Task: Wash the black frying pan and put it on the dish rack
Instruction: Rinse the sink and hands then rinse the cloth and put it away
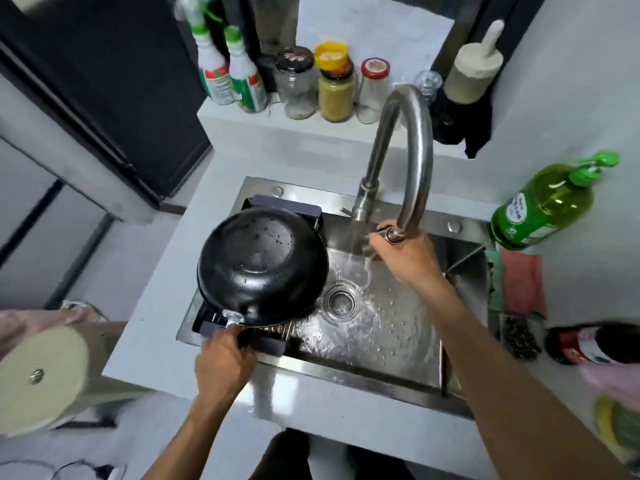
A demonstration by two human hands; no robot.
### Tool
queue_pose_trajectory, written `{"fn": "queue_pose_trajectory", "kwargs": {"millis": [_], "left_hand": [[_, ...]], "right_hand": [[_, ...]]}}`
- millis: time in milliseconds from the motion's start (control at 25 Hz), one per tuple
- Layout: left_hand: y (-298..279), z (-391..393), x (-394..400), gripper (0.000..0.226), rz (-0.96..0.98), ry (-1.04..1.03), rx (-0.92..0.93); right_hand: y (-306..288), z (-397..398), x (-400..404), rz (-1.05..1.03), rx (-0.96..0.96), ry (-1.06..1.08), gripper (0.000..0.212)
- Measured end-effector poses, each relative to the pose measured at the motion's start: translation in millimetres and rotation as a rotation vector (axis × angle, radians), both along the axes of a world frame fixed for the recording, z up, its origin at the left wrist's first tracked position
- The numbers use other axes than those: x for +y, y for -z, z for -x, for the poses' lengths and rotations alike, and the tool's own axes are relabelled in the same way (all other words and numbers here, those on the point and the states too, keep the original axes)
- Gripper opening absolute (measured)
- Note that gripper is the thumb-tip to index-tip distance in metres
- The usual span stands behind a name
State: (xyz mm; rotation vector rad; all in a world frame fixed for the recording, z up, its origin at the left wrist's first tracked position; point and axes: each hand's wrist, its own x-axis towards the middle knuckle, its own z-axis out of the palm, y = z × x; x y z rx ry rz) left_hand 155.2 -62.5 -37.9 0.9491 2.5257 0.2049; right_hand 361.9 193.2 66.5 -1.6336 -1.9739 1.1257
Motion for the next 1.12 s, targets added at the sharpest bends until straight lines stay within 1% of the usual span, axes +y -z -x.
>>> {"fn": "queue_pose_trajectory", "kwargs": {"millis": [80,200,280,320,400,480,560,640,760,840,960,1040,1120], "left_hand": [[8.1,12.8,-5.2,0.038,0.028,-0.028,0.022],[16.9,23.4,-5.0,0.046,-0.013,-0.056,-0.054],[25.3,30.1,-5.0,0.054,-0.016,-0.036,-0.075],[28.8,32.3,-6.0,0.057,-0.028,-0.03,-0.077],[33.6,32.7,-9.0,0.057,-0.059,-0.018,-0.089],[35.8,33.5,-13.0,0.054,-0.089,-0.038,-0.1],[33.5,35.8,-12.1,0.05,-0.104,-0.042,-0.108],[30.6,39.3,-7.7,0.045,-0.043,-0.053,-0.112],[18.7,39.9,-1.9,0.037,0.03,-0.016,-0.063],[10.9,37.7,1.0,0.033,-0.026,0.023,0.022],[3.8,27.5,4.0,0.031,-0.209,0.115,0.09],[2.8,21.9,9.0,0.035,-0.325,0.174,0.116],[3.2,14.1,14.0,0.047,-0.397,0.213,0.12]], "right_hand": [[4.0,2.5,5.8,0.006,0.048,-0.001,0.01],[7.4,-7.2,17.4,0.016,0.07,0.079,0.006],[11.2,-26.7,24.0,-0.031,-0.012,0.126,0.012],[12.8,-35.0,25.7,-0.054,-0.077,0.094,0.015],[13.7,-46.1,31.3,-0.066,-0.152,0.055,0.021],[14.2,-51.5,38.8,-0.065,-0.198,0.109,0.025],[13.5,-59.0,45.4,-0.094,-0.302,0.112,0.024],[12.0,-71.6,49.2,-0.071,-0.399,0.085,0.026],[12.0,-84.8,36.4,0.051,-0.441,0.026,0.034],[16.6,-84.8,21.4,0.12,-0.426,-0.041,0.039],[11.3,-90.1,15.0,0.171,-0.375,-0.034,0.039],[5.8,-91.2,14.0,0.138,-0.393,-0.025,0.041],[10.4,-77.7,1.8,0.162,-0.334,-0.024,0.038]]}}
